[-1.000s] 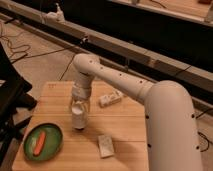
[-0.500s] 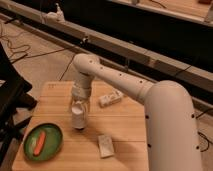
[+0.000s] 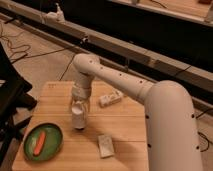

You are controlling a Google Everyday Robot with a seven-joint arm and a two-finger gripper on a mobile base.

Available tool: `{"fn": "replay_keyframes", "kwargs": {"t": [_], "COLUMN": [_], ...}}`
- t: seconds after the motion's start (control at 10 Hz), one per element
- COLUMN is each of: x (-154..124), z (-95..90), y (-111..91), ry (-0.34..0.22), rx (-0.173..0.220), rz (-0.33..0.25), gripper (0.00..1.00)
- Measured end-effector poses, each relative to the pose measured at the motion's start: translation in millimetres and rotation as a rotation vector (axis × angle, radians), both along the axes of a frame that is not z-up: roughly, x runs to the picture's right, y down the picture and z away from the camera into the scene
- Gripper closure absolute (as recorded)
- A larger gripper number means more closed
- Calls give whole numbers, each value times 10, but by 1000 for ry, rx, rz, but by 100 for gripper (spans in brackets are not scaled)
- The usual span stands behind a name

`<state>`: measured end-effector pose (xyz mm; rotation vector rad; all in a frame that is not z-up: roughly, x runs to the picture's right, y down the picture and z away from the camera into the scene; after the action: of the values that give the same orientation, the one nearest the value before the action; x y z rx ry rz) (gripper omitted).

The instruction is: Place the ceramic cup over the eraser

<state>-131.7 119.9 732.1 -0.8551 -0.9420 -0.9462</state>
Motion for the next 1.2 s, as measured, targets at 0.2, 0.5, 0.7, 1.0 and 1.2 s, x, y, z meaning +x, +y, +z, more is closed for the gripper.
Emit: {"fn": "replay_keyframes", "kwargs": {"t": [0.2,0.5,0.7,1.0,1.2], "x": [4,-16,-32,-48,-49], "z": [-4,-11,4,47,52], "y": [8,87,87,67,64], "ry": [-2,-18,-26,-31,-32], "rx": [-2,-16,-18,-14,-13], "rz": [-4,-52,-59,-55,-53], "gripper": [99,75,53,24,20]}}
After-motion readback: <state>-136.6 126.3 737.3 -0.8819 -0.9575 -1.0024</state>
